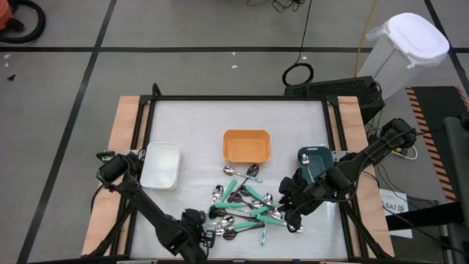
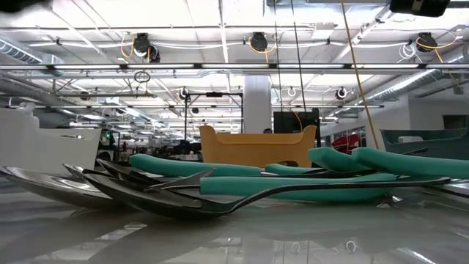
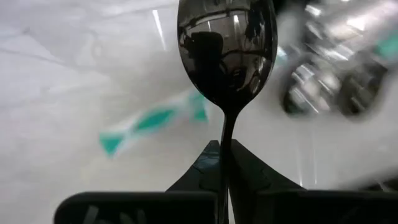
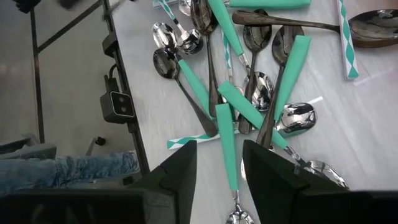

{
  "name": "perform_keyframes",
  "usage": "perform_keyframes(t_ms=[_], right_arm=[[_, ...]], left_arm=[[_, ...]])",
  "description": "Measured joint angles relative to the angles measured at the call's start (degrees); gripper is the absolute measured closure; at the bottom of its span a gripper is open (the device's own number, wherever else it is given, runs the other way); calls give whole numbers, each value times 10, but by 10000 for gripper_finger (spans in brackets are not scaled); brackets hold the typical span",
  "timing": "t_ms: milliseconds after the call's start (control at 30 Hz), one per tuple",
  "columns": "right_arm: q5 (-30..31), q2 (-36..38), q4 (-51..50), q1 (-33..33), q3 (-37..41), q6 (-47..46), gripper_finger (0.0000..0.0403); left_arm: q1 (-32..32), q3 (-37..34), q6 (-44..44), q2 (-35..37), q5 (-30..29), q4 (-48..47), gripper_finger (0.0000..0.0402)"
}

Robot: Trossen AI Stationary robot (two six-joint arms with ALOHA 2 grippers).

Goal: Sort silverware by color (type)
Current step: Put the black spoon into the white bin

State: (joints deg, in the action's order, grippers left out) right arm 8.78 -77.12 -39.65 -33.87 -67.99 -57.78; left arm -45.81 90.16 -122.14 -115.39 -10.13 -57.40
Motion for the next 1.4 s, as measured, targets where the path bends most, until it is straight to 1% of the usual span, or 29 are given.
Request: perform_keyframes(t_ms=[167,433,567,767,933,1100,1300,1400], right_arm=[[0,0,5,0,0,0,277],[16,0,35,8,0,0,277],[16,0,64,13,0,0,277],[16,7,97,15,0,0,277],[16,36,97,15,0,-2,277],[21,68,95,15,0,-2,277],[64,96,101,15,0,0,277],[80,103,107,15,0,0,277]], left_arm=[[9,103,51,1,-32,-95,394],[48,284,208,2,-95,-211,396],[80,359,293,3,-131,-242,396],[126,442,398,3,-147,-257,396],[152,447,459,24,-156,-270,396],[174,447,558,60,-146,-240,396],[195,447,673,101,-144,-170,396],[204,447,708,118,-143,-150,396]])
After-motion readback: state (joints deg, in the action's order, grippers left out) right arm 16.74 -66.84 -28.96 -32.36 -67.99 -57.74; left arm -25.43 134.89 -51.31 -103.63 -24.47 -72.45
